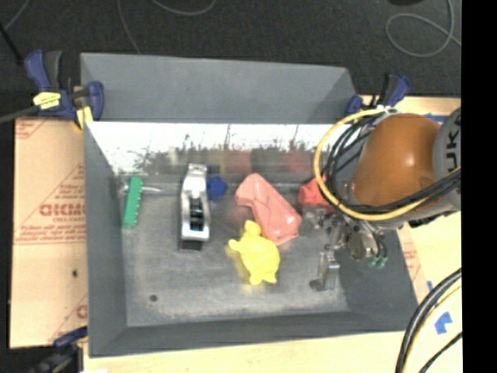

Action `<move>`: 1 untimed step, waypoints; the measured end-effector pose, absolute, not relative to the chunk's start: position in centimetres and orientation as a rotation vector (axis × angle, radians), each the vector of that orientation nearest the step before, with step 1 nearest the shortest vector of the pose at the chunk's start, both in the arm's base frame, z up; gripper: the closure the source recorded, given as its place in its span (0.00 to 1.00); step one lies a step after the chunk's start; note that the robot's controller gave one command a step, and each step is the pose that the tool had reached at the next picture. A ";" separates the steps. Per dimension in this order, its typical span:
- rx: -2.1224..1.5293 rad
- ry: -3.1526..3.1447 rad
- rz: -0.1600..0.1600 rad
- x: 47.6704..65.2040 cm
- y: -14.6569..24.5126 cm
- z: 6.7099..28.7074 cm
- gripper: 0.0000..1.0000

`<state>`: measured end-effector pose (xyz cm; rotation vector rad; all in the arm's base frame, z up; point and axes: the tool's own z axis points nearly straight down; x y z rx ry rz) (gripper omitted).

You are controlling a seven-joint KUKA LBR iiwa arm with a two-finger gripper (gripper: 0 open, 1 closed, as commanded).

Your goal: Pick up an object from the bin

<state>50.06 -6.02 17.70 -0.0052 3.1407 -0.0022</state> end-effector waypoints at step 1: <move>-0.006 3.141 -0.002 50.1 -6.0 17.7 1.00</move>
Offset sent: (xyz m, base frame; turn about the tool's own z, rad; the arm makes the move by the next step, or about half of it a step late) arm 0.0000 0.0000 0.0000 0.0000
